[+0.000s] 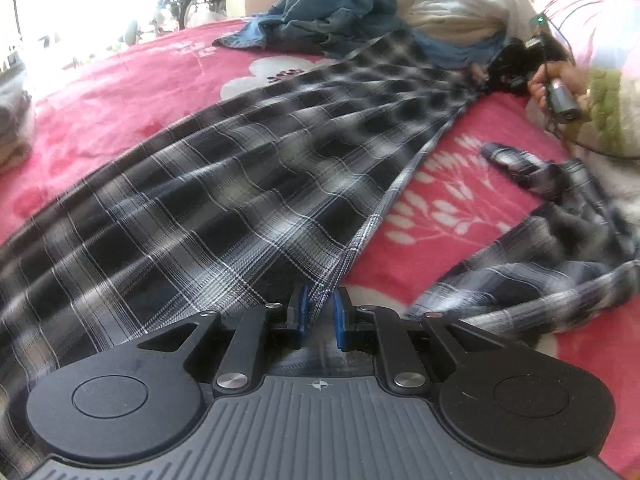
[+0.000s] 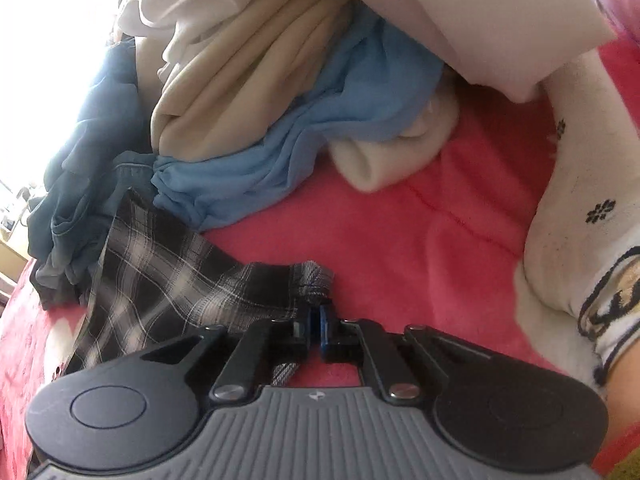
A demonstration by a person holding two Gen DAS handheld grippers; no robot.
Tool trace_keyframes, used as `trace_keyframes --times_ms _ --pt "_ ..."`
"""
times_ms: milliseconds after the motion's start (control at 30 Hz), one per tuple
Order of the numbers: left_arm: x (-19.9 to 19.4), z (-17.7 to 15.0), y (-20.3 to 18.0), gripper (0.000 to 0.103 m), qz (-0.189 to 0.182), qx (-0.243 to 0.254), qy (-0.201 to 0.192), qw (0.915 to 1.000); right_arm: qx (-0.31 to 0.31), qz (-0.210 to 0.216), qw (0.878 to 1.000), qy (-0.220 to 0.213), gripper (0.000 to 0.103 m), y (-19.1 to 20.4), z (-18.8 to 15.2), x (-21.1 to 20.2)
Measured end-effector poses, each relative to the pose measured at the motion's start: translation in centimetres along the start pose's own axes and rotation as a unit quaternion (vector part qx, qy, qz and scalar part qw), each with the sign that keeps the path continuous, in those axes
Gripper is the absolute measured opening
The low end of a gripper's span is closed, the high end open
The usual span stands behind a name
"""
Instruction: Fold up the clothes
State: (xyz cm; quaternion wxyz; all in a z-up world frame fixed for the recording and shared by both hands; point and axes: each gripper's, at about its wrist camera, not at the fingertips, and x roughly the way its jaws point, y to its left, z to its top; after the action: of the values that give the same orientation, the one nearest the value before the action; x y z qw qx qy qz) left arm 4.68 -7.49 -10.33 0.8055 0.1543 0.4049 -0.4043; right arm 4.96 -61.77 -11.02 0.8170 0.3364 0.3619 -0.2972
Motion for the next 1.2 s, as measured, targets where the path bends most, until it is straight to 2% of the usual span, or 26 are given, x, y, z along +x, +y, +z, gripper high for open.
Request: trace_keyframes --times_ms 33,100,167,233,300,400,467,567,633,700,733,833,867,900,933,1067,1200 --pt "-0.1 -0.1 0.1 0.012 -0.005 -0.006 0.002 1.0000 -0.004 -0.006 1.000 -0.003 0.028 0.2 0.1 -0.3" --pt "-0.3 -0.3 0.4 0.014 -0.016 -0.017 0.007 0.9997 -0.021 -0.036 0.999 -0.030 0.046 0.2 0.1 -1.4" --pt "-1.1 -0.3 0.7 0.014 -0.031 -0.032 0.003 0.9990 -0.039 -0.067 0.995 -0.060 0.046 0.1 0.2 -2.7" --pt "-2.0 -0.4 0.9 0.016 -0.048 -0.048 -0.003 0.9977 -0.049 -0.067 0.993 -0.087 0.046 0.5 0.1 -4.3" --pt "-3.1 -0.2 1.2 0.019 -0.065 -0.060 -0.018 0.9959 -0.078 -0.034 0.989 -0.119 0.046 2.0 -0.1 -6.3" --pt "-2.9 -0.3 1.2 0.022 -0.036 -0.053 -0.011 0.9979 -0.167 0.041 0.974 -0.150 0.046 7.0 -1.2 -8.8" --pt "-2.5 -0.5 1.1 0.022 -0.012 -0.046 -0.003 0.9988 -0.233 0.103 0.958 -0.132 0.046 11.4 -2.8 -9.6" --pt "-2.0 -0.7 1.1 0.022 0.024 -0.036 0.008 0.9990 -0.294 0.200 0.934 -0.037 0.046 18.5 -6.3 -8.8" --pt "-1.6 -0.8 1.1 0.022 0.048 -0.029 0.016 0.9983 -0.314 0.242 0.918 0.034 0.040 22.8 -9.0 -7.7" --pt "-1.2 -1.0 1.0 0.022 0.072 -0.022 0.023 0.9969 -0.330 0.264 0.901 0.099 0.038 26.8 -11.9 -6.2" --pt "-1.1 -1.2 0.9 0.022 0.078 -0.020 0.023 0.9965 -0.339 0.267 0.894 0.118 0.038 28.4 -13.2 -5.6" --pt "-1.2 -2.0 0.9 0.022 0.079 -0.030 0.013 0.9963 -0.387 0.251 0.870 0.174 0.038 32.6 -17.0 -2.9" --pt "-1.2 -2.1 1.1 0.022 0.077 -0.038 0.011 0.9962 -0.394 0.234 0.868 0.190 0.038 33.3 -18.2 -1.9" --pt "-1.2 -2.2 1.3 0.022 0.073 -0.048 0.008 0.9961 -0.402 0.214 0.867 0.203 0.031 33.9 -19.3 -0.8" --pt "-1.2 -2.3 1.6 0.022 0.069 -0.057 0.006 0.9960 -0.407 0.205 0.868 0.197 0.028 34.5 -19.9 -0.1" --pt "-1.2 -2.5 2.1 0.022 0.061 -0.062 -0.002 0.9962 -0.413 0.198 0.876 0.151 0.027 36.6 -20.9 1.4" --pt "-1.4 -2.6 2.0 0.022 0.061 -0.055 -0.003 0.9966 -0.424 0.188 0.877 0.127 0.026 37.9 -20.9 1.7"
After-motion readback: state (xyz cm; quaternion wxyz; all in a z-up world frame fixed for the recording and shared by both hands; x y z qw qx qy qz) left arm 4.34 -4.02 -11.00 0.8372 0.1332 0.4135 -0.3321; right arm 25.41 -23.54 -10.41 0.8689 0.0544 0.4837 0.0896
